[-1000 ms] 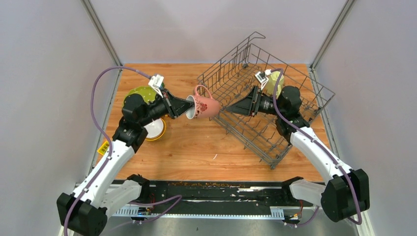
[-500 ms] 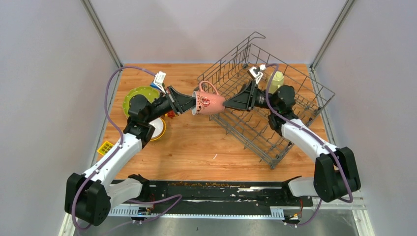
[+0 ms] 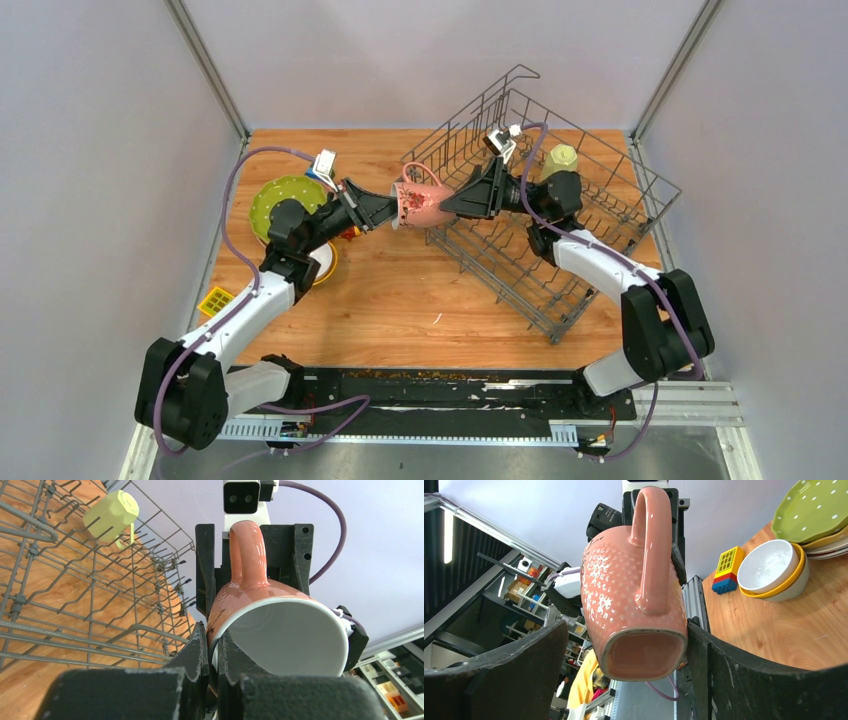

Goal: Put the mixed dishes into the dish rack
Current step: Pick up the cup at the center of the board.

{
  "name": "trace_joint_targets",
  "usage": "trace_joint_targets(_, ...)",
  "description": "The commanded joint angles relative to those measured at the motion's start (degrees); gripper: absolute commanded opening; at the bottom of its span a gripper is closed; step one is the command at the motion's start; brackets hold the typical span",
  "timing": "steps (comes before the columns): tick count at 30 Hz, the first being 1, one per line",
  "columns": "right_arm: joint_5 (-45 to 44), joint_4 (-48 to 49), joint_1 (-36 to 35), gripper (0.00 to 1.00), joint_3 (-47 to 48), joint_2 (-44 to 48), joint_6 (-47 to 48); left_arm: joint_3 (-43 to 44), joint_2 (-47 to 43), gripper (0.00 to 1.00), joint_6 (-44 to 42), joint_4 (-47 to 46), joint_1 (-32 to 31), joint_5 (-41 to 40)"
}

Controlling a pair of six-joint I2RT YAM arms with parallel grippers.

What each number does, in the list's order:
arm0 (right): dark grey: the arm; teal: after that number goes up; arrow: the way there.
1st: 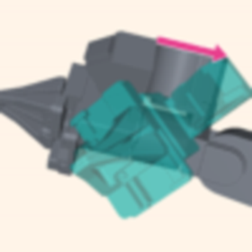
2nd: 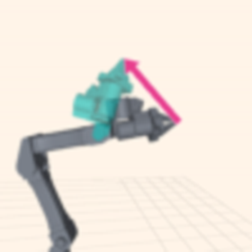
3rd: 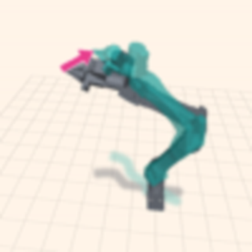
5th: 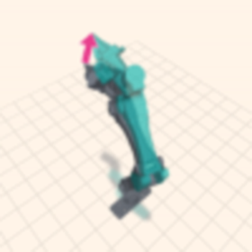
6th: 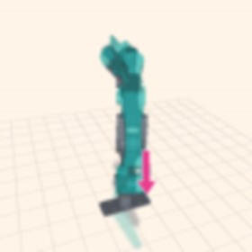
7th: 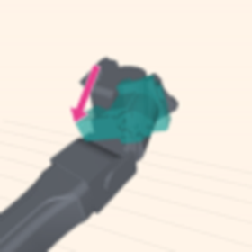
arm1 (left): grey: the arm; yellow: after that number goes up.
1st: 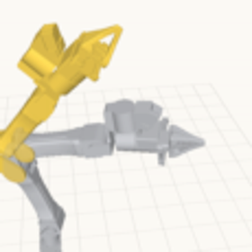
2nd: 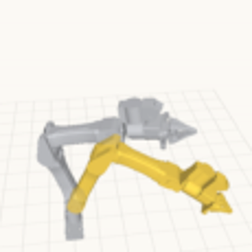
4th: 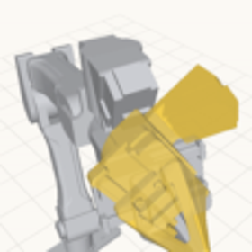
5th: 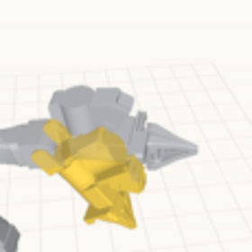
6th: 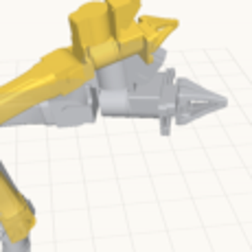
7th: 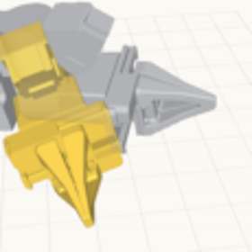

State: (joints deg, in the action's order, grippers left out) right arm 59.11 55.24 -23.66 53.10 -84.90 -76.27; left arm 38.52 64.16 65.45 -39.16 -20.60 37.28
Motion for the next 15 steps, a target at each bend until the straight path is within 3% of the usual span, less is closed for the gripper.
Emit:
trace_joint_targets(1,0.57,7.86,-0.97,0.85,3.5,-2.4,-4.13,0.11,0.56,0.0,5.28,-8.34,-0.14,-2.76)
trace_joint_targets(6,0.05,7.17,-1.21,0.84,3.09,-2.22,-3.78,0.29,2.18,0.0,6.37,-9.79,-0.16,-2.03)
trace_joint_targets(12,1.15,6.23,-1.43,0.6,4.47,-3.01,-4.02,0.77,2.83,0.0,5.61,-9.85,-0.14,-0.83)
trace_joint_targets(15,1.22,6.63,-1.41,0.69,4.58,-3.38,-4.86,1.61,2.79,0.0,3.3,-7.06,-0.19,-0.01)
